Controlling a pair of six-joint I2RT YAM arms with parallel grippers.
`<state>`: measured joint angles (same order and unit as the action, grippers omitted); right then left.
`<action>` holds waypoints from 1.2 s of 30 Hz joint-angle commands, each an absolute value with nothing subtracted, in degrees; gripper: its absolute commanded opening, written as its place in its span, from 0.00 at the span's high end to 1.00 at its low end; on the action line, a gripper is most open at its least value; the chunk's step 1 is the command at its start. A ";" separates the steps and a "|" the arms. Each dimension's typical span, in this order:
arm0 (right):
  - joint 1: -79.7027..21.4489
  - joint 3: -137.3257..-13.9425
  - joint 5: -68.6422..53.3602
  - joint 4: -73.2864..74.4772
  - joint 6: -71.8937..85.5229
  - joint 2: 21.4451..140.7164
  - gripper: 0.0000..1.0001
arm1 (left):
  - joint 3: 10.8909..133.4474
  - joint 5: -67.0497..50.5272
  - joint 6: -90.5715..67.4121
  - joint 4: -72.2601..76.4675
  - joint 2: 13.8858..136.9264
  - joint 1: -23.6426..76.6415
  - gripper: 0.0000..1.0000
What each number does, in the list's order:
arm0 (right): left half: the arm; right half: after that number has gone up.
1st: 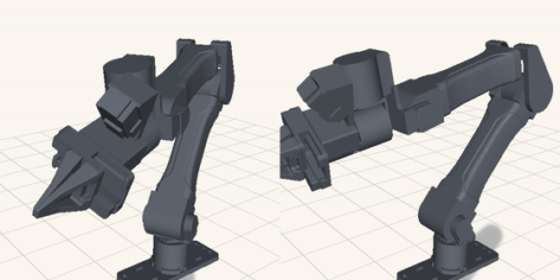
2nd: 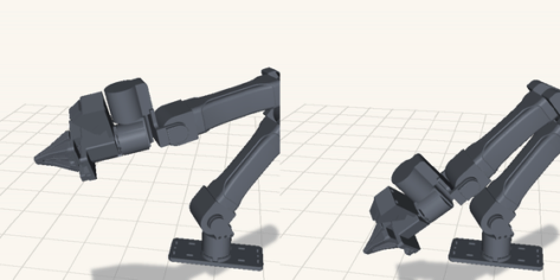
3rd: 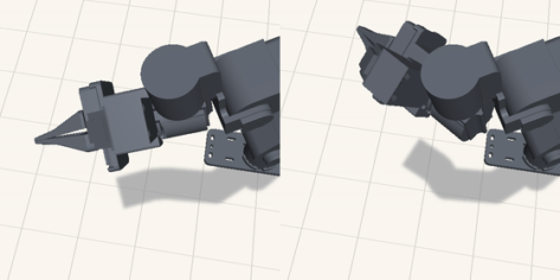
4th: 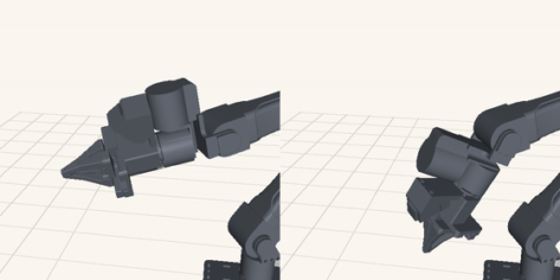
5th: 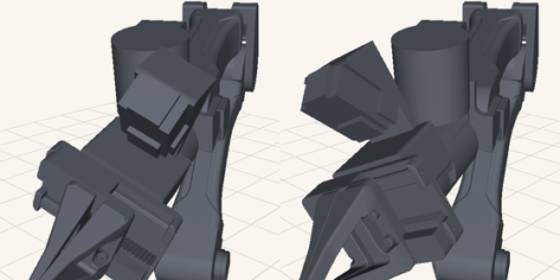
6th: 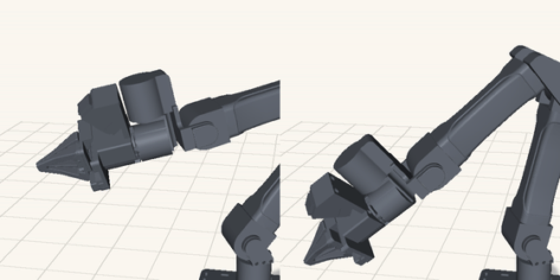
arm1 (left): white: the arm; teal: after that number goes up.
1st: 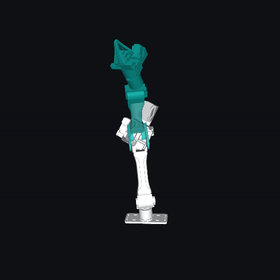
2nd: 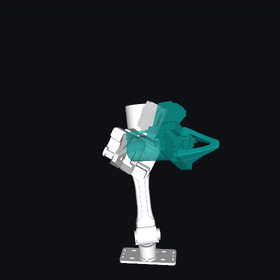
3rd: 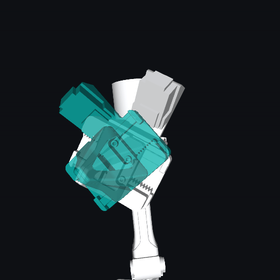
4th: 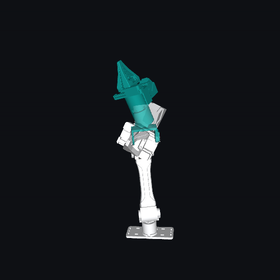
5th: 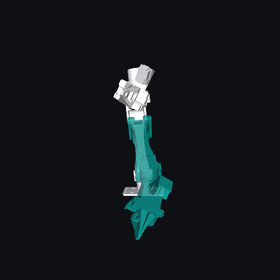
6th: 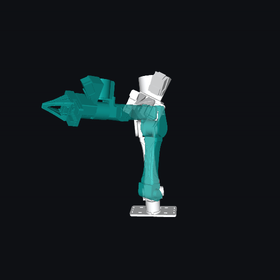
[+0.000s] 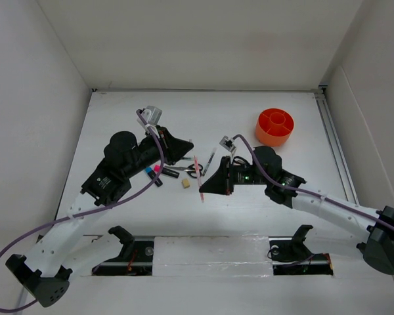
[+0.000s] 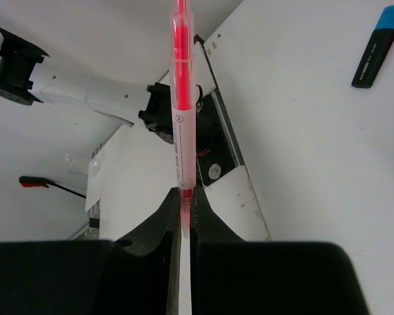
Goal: Sort the stationery into containers
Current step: Close the pen cap on the pen.
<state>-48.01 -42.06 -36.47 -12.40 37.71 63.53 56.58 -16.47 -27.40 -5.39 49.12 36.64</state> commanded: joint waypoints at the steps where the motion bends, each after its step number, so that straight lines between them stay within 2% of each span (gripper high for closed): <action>1: -47.64 -43.86 -37.96 -16.96 36.30 63.63 1.00 | 56.16 -16.61 -26.37 -2.46 48.69 36.65 1.00; 31: -47.64 -47.11 -37.97 -18.02 36.30 66.36 1.00 | 54.93 -18.90 -26.37 -1.41 48.69 36.65 1.00; 36: -47.64 -45.97 -38.67 -19.34 37.35 65.84 1.00 | 54.93 -13.64 -26.89 -1.41 48.00 36.65 1.00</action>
